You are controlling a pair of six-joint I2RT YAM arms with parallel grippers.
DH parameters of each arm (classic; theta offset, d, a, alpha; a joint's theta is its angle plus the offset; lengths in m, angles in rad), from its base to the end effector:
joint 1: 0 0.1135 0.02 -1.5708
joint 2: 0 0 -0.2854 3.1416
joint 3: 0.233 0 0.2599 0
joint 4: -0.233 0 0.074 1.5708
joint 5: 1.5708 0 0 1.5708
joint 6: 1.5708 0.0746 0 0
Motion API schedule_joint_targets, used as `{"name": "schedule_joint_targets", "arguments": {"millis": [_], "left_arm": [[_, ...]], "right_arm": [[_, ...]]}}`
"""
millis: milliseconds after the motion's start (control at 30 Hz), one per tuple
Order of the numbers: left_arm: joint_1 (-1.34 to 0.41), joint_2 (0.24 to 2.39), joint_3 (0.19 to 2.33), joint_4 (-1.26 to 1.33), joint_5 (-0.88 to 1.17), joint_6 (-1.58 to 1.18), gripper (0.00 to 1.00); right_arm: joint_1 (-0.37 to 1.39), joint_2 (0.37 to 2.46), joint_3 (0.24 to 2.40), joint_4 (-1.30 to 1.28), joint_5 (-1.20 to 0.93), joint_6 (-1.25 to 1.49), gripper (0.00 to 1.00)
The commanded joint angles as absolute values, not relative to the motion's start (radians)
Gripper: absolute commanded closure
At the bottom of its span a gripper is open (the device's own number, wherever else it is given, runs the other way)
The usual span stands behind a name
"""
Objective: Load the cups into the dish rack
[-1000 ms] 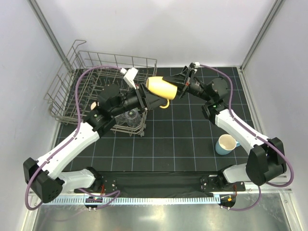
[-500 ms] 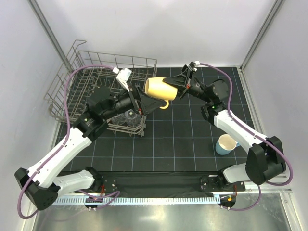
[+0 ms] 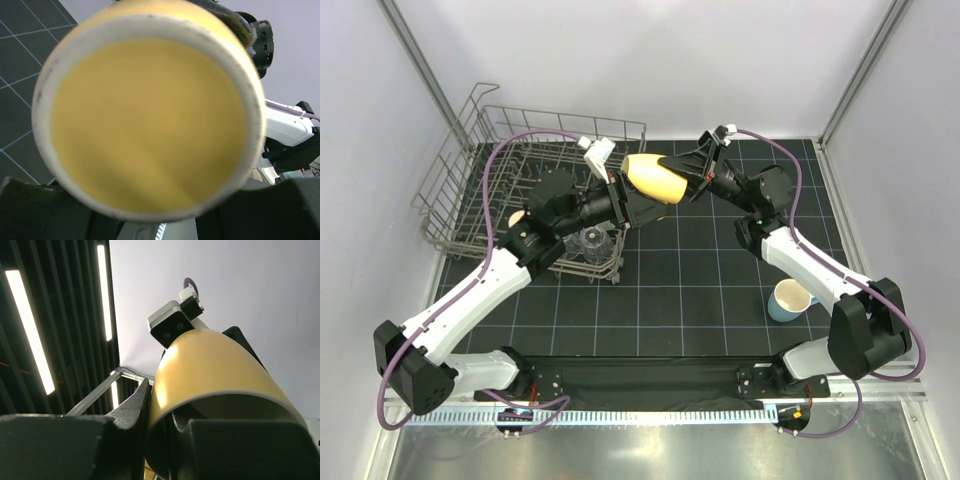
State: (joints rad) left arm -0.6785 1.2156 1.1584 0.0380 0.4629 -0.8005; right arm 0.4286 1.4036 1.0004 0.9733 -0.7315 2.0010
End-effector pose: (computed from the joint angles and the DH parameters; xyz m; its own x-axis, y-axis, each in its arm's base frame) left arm 0.2262 -0.2251 0.4238 -0.6629 -0.2904 -0.6901 0.6224 0.2986 -0.7235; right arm 0.2864 0.1857 0.4208 -0.9507 0.3092 0.0234 -0.1039 -0.3887 0.9155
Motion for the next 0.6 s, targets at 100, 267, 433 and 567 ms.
{"name": "schedule_joint_targets", "arguments": {"millis": [100, 267, 433, 567], "left_arm": [[-0.683, 1.224, 1.204, 0.141, 0.499, -0.802, 0.53], [-0.683, 1.230, 1.210, 0.156, 0.471, -0.810, 0.61], [-0.683, 1.236, 1.212, 0.172, 0.450, -0.830, 0.82], [-0.683, 1.227, 1.204, 0.192, 0.434, -0.834, 1.00]], "right_arm": [[0.449, 1.404, 1.057, 1.095, -0.695, 2.372, 0.96], [0.453, 1.407, 1.051, 1.103, -0.695, 2.376, 0.96], [0.454, 1.411, 1.049, 1.111, -0.693, 2.384, 0.96], [0.456, 1.413, 1.040, 1.111, -0.695, 2.382, 0.96]]}}
